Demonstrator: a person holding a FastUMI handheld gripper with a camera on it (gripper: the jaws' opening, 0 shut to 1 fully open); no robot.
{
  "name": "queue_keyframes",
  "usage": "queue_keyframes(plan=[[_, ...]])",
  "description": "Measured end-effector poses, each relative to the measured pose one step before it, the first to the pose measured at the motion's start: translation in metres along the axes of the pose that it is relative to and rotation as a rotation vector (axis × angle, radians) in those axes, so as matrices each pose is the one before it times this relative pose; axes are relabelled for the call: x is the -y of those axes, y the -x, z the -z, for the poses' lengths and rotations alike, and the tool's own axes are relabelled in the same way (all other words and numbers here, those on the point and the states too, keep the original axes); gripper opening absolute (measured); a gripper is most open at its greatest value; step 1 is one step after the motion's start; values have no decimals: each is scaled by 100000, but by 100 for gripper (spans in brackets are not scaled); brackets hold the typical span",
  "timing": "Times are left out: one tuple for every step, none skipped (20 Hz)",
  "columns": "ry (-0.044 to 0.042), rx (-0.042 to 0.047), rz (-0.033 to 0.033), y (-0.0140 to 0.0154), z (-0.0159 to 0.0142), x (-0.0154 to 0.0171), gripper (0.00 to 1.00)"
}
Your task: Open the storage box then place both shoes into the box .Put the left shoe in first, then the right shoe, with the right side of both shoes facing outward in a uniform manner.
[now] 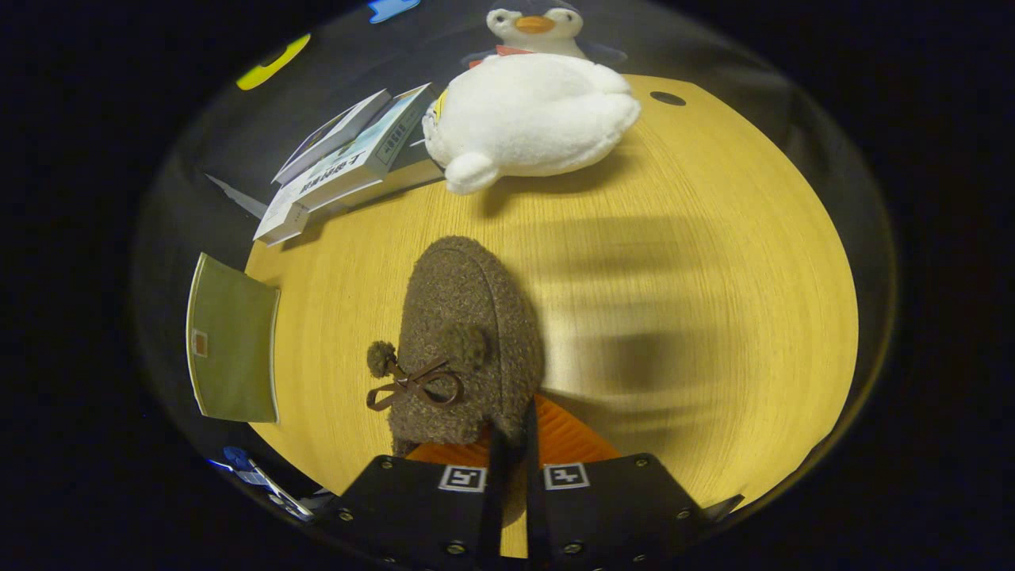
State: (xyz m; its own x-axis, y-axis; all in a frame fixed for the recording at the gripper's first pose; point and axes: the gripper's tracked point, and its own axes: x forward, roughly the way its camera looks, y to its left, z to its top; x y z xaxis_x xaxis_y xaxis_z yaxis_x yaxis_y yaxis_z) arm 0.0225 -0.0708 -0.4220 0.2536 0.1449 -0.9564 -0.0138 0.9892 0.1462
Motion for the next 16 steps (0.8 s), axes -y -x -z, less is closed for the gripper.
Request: queue_keyframes(plan=[[1210, -1705, -91, 248, 573, -142, 4], [635, -861, -1741, 441, 356, -320, 4], [-454, 832, -1567, 373, 20, -731, 4], [134, 571, -576, 409, 19, -473, 4], [-172, 946, -198, 609, -86, -391, 4], [365, 543, -710, 628, -76, -624, 4], [257, 456, -929, 636, -104, -784, 4], [584, 416, -1143, 676, -190, -768, 4], [490, 797, -1084, 679, -260, -970, 4], [887, 586, -930, 701, -336, -829, 4], [1131, 872, -874, 611, -361, -1014, 5], [1121, 1317, -689, 595, -539, -874, 5], [648, 376, 176, 478, -336, -733, 4], [286, 336, 329, 465, -402, -665, 4], [215, 466, -134, 518, -392, -789, 4], [595, 681, -921, 578, -482, -897, 4]])
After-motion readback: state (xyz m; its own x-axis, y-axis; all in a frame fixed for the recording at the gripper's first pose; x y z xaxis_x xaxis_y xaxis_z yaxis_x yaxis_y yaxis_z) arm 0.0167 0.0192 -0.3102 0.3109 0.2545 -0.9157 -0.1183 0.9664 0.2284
